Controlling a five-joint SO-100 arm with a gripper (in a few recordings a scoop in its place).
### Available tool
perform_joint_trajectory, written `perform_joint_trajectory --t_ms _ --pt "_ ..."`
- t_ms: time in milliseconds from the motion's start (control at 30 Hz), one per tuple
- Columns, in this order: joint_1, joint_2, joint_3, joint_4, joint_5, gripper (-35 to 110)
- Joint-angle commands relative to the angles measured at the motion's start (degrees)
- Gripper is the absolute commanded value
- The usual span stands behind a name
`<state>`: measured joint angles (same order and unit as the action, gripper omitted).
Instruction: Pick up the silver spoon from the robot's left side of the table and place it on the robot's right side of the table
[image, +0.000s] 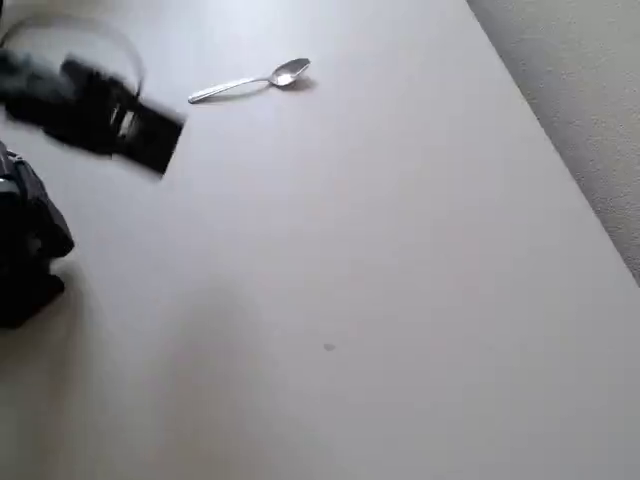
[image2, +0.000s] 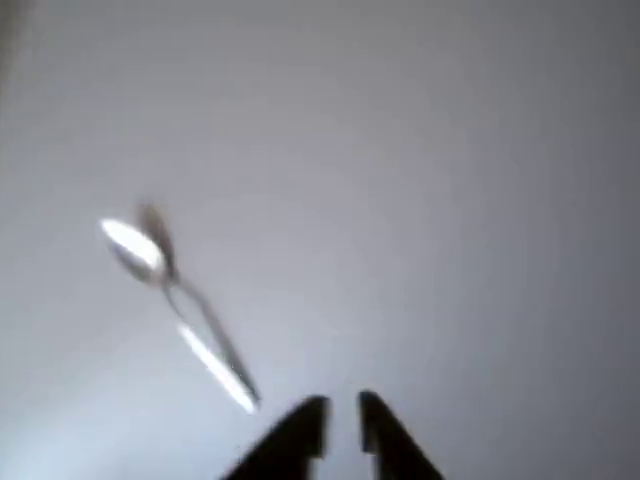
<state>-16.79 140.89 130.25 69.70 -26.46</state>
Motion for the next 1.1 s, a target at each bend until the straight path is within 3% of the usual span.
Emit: perform_joint_trajectory --t_ms 0,200,433,1067 --pt "-6.33 -29.27 -24.61 2.99 -1.76 14" --pt "-8.70 -49.48 -39.46 4.75 -5.27 26" --pt "-9.40 -64.07 -53.79 6.24 -9.32 26" --pt "-17.05 -88.77 -92.81 22.94 -12.66 28"
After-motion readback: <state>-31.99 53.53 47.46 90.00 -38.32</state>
